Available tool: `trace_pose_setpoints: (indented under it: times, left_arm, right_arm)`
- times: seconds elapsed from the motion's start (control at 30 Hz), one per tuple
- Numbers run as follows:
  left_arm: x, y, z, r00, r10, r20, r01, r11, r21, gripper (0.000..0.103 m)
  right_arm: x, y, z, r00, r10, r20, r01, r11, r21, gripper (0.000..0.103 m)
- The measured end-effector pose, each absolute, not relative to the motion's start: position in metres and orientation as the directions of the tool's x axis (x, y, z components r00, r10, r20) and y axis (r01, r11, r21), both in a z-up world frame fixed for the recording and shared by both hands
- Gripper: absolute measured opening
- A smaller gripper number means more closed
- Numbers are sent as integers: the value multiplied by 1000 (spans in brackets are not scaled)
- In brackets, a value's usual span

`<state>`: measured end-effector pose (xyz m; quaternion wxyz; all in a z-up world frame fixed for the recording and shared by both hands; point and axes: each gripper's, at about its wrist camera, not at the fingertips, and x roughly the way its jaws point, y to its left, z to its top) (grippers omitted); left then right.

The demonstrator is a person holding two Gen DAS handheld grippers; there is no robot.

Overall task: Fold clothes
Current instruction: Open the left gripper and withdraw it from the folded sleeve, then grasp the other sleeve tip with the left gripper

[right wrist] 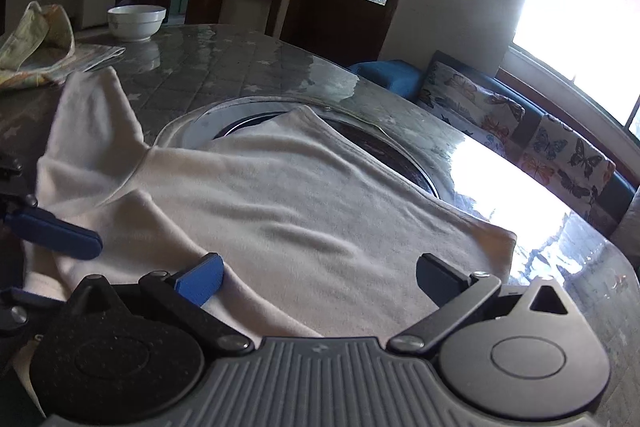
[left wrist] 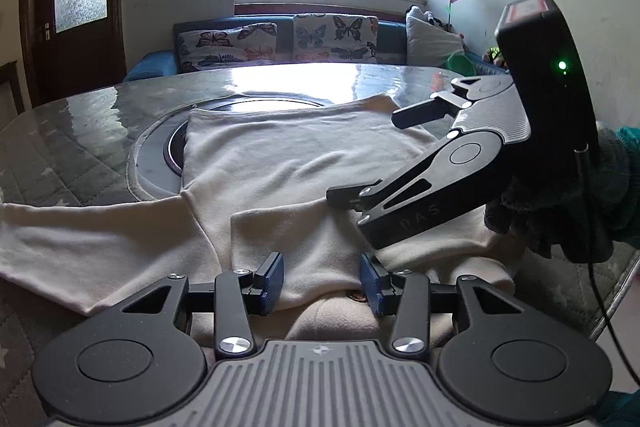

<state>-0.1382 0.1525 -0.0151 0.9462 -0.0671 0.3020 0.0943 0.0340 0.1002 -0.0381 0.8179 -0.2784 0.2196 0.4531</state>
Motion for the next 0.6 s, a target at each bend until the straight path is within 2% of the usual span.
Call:
trace_pose_setpoints:
  times: [0.17,0.4,0.6]
  left_arm:
    - [-147,174,-7,803,183,-567,-291,951,-104,46]
    - [-164,255,-1,641,517,-567,-641,767,-26,46]
    - [-175,310,-9,486,671,-560,-803,595,15,49]
  right_arm:
    - [29,86,-26,486,640,-595,-868,435,-240,103]
    - [24,65,-9,431,681,-592,-889,432,-151,103]
    - [14,58,-1,398,708,-583,-903,413,-115,103]
